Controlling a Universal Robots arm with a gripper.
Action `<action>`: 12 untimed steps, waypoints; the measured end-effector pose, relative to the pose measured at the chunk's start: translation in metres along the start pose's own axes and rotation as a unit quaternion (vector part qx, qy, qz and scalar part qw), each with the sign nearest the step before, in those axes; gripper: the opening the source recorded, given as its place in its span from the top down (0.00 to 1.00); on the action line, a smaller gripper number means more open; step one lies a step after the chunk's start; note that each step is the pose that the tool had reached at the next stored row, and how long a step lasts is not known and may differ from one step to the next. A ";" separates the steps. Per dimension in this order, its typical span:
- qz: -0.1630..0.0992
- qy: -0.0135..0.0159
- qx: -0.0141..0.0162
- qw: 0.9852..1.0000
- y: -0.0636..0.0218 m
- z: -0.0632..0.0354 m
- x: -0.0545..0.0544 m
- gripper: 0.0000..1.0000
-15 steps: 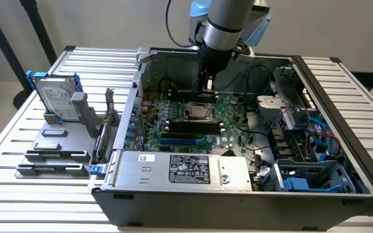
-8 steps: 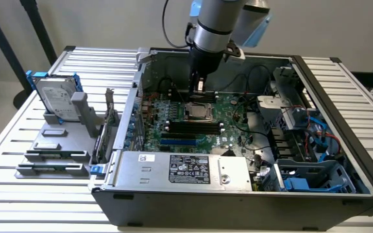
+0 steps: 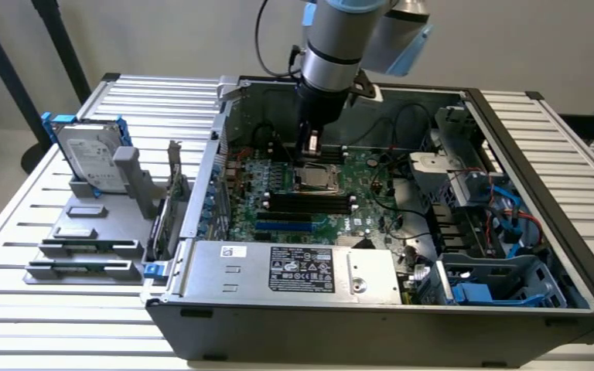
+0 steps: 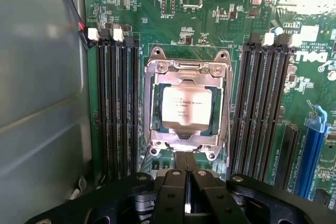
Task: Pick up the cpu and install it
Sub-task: 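Close the cpu cover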
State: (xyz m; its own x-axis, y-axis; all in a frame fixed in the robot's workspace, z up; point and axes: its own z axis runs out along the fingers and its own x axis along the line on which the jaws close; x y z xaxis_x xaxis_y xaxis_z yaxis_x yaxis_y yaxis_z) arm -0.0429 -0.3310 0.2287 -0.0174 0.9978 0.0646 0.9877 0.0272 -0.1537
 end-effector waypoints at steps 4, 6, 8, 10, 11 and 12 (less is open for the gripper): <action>0.000 0.000 0.000 1.000 0.0010 0.0072 0.000 0.89; 0.000 0.000 0.000 1.000 0.0015 0.0108 -0.001 0.89; 0.000 0.000 0.000 1.000 0.0021 0.0144 -0.001 0.89; 0.000 0.000 0.000 1.000 0.0026 0.0176 -0.001 0.89; 0.000 0.000 0.000 1.000 0.0028 0.0192 -0.001 0.89; 0.000 0.000 0.001 1.000 0.0030 0.0208 -0.001 0.89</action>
State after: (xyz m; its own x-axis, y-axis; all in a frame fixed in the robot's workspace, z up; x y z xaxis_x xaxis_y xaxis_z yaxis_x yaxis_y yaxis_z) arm -0.0431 -0.3310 0.2077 -0.0180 0.9977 0.0647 0.9876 0.0278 -0.1547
